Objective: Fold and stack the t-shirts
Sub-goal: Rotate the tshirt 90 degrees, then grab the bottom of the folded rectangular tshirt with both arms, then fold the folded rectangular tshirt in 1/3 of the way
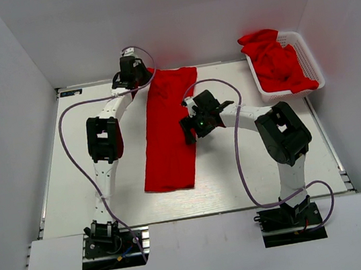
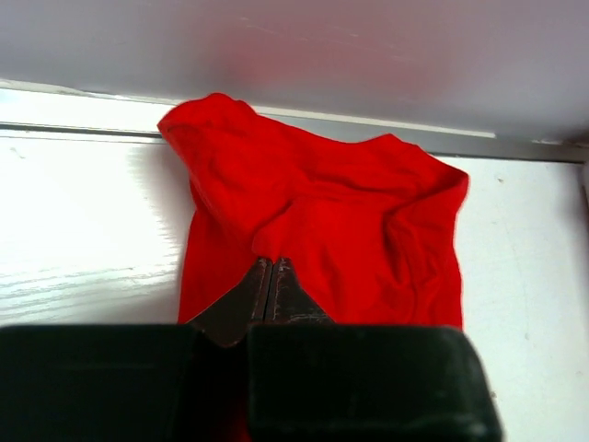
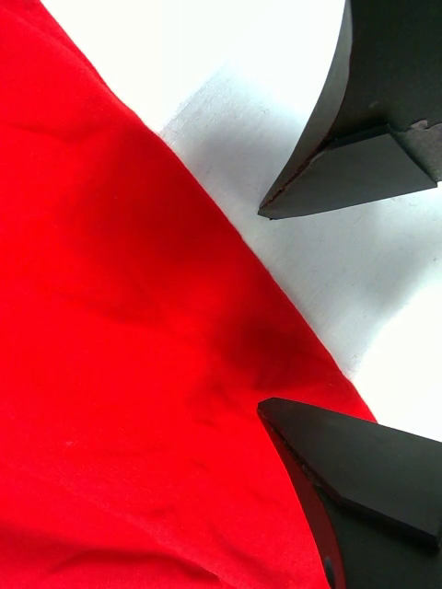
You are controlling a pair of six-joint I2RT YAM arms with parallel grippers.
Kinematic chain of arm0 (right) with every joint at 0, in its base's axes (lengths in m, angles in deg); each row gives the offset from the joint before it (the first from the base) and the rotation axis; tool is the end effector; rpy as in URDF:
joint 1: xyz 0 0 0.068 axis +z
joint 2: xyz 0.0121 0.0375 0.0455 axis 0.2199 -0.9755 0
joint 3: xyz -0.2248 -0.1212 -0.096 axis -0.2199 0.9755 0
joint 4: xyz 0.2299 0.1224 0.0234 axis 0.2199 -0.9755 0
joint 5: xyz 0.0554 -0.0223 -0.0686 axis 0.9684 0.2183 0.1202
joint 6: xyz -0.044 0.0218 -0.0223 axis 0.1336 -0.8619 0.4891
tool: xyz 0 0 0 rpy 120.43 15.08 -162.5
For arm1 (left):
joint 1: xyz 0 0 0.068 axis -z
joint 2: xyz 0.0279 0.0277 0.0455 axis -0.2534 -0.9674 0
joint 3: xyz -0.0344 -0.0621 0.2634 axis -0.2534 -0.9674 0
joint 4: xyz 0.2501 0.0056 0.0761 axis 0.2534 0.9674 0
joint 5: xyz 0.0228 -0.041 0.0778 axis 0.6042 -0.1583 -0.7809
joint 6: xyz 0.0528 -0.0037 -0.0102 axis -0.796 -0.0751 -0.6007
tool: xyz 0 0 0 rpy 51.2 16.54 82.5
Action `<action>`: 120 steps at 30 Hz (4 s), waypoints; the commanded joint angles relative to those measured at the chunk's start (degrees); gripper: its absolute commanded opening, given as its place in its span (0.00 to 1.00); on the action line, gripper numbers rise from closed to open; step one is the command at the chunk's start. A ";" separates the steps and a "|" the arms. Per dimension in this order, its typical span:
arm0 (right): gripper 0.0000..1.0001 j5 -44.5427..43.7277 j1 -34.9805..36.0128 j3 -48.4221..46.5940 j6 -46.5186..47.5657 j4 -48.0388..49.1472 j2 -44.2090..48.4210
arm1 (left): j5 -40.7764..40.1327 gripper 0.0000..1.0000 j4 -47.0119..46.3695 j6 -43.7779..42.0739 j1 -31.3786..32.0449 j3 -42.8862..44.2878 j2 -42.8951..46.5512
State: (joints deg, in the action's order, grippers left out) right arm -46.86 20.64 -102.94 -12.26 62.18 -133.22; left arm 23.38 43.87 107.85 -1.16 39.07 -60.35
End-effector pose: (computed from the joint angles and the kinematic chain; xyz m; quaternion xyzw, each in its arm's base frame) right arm 0.3423 0.2353 0.1674 -0.2845 0.8932 0.2088 0.2788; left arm 0.5723 -0.1423 0.1940 -0.0607 0.8471 -0.2309 0.4748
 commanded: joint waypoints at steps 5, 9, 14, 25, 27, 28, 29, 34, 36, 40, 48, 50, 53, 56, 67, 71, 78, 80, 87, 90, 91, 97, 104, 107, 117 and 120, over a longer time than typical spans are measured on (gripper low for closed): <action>0.84 0.61 -0.21 0.57 -0.07 1.22 1.33 | -7.11 0.32 1.44 -1.28 0.19 -3.81 3.72; 0.84 0.79 -0.21 0.74 0.37 0.96 1.77 | -7.99 0.95 4.77 -1.28 0.19 -0.83 1.96; 0.84 0.52 -0.21 0.48 0.90 0.60 3.35 | -10.45 1.00 5.66 -1.28 -0.33 -0.65 4.06; 0.90 0.17 0.49 0.83 -1.65 -1.32 8.09 | -9.84 1.00 15.49 -3.74 -0.33 -14.59 18.20; 0.90 0.08 0.93 1.62 -2.70 -2.03 9.32 | -10.71 1.00 18.13 -3.13 -0.33 -24.08 25.49; 0.90 -0.18 1.37 1.88 -4.36 -2.12 10.55 | -11.33 1.00 19.36 -3.12 -0.33 -27.42 28.12; 0.90 -0.96 1.37 3.63 -5.07 -2.21 11.95 | -13.42 1.00 21.63 -2.51 0.45 -34.24 30.76; 0.90 -0.71 4.88 7.85 -15.94 -6.76 16.43 | -8.19 1.00 25.17 1.70 0.98 -59.90 49.83; 0.90 -0.18 7.69 10.48 -20.26 -7.83 17.41 | -5.72 1.00 26.31 2.85 0.98 -68.88 57.72; 0.90 -0.97 12.87 14.88 -27.91 -11.43 19.96 | -4.39 1.00 28.25 5.58 3.00 -82.27 68.64; 0.85 -3.08 18.24 19.73 -37.95 -8.29 22.60 | -0.87 1.00 25.71 7.77 5.99 -94.68 84.39; 0.83 -2.82 18.51 19.20 -39.43 -7.48 21.90 | -0.87 1.00 23.95 7.77 6.52 -96.00 84.92; 0.82 -1.50 19.21 17.71 -40.14 -6.43 19.35 | -2.27 1.00 22.62 7.77 7.74 -96.80 82.65; 0.78 -0.80 19.48 17.36 -41.29 -5.81 17.59 | -2.28 0.89 21.31 7.77 8.98 -97.33 79.76; 0.22 -0.62 19.48 18.58 -43.84 -3.62 14.34 | 2.90 0.45 10.68 8.39 13.28 -102.94 77.37; 0.00 -1.14 19.30 18.94 -43.49 -3.70 15.57 | 3.43 0.00 10.67 8.39 15.48 -102.95 75.08; 0.00 1.05 20.97 23.31 -38.74 -9.76 21.97 | 1.06 0.00 24.02 9.44 17.77 -100.31 84.38; 0.00 3.41 21.59 24.99 -37.70 -9.86 25.38 | 1.06 0.00 27.18 9.44 18.29 -100.31 89.40; 0.00 2.90 23.52 22.83 -34.80 -13.62 29.81 | 3.53 0.00 29.30 9.44 19.35 -96.47 90.83; 0.00 -0.95 22.91 18.09 -33.38 -15.56 28.23 | -1.63 0.00 29.92 10.76 19.35 -90.59 88.37; 0.00 -1.75 22.65 17.10 -33.29 -16.00 27.09 | -3.49 0.00 30.44 10.76 19.35 -88.91 87.31; 0.00 -5.63 15.97 8.84 -30.05 -18.47 20.94 | -16.24 0.00 32.91 12.26 17.25 -73.88 71.77; 0.00 -4.32 7.63 -4.15 -22.75 -19.43 12.59 | -18.01 0.00 29.66 9.18 13.65 -58.33 56.46; 0.00 -1.26 4.81 -9.62 -19.94 -20.66 8.28 | -17.40 0.00 27.57 8.48 11.71 -53.83 53.04; 0.00 -0.18 -0.99 -23.85 -13.25 -23.83 -1.83 | -11.87 0.00 23.68 0.93 8.28 -42.50 43.27; 0.00 -0.01 -2.57 -25.09 -12.81 -23.65 -3.32 | -10.63 0.00 23.15 -0.39 7.75 -39.68 39.94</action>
State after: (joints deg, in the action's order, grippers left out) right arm -48.12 19.48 -124.97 -27.34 40.36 -135.66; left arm 10.16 68.85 110.38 7.15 -4.34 -19.39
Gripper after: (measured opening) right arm 0.012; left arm 0.028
